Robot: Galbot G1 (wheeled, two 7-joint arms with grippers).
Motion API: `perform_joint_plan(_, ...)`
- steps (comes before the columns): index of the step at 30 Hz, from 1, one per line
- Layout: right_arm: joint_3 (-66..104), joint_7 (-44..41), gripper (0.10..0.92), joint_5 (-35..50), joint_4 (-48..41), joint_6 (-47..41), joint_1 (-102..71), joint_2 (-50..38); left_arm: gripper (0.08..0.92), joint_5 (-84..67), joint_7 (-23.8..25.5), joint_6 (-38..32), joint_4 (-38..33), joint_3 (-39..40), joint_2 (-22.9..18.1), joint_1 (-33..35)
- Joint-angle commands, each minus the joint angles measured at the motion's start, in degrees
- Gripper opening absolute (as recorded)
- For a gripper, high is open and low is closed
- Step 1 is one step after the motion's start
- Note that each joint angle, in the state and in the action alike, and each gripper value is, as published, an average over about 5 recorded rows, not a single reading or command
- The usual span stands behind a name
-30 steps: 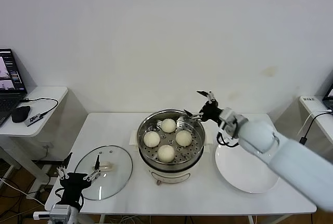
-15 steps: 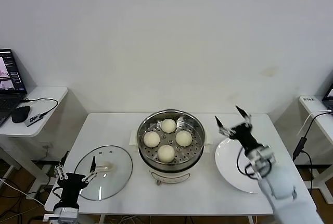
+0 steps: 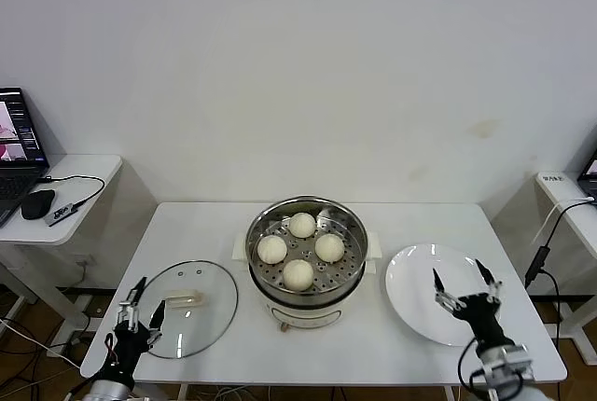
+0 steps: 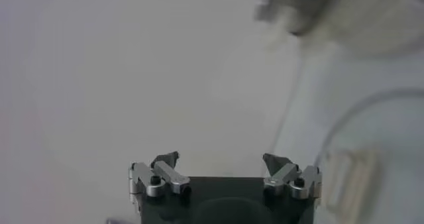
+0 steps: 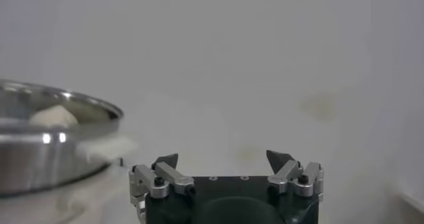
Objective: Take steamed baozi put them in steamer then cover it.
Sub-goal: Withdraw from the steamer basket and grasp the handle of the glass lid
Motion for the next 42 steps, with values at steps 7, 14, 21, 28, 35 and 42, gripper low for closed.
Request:
perform_joint_plan(7,7.94,0.64,0.823,-2.52,2.85,1.39,-8.57,6.5,0.823,15.32,4.24,-0.35,11.03,5.82,3.48,-8.76)
perform_joint_plan(14,8.33,0.79,0.823,-3.31,3.1,1.76,-9.42,7.78,0.823,14.17,4.52,-0.23,15.48,7.63,4.05,-12.31)
perform_joint_plan(21,8.12,0.74,0.823,-4.42,3.17,1.98,-10.1,9.04,0.823,12.99,4.45,-0.3,19.23,8.41,4.75,-15.81)
perform_joint_plan(28,7.86,0.71,0.823,-5.39,3.45,2.18,-10.61,10.11,0.823,11.81,4.23,-0.26,21.71,9.44,5.26,-19.5)
perform_joint_plan(35,7.8,0.68,0.823,-5.83,3.24,2.3,-10.83,10.6,0.823,10.88,4.48,-0.12,23.59,10.93,5.59,-22.89)
perform_joint_plan(42,7.54,0.71,0.823,-6.22,2.61,2.35,-10.51,10.89,0.823,9.07,4.59,0.1,25.19,11.91,5.56,-25.28)
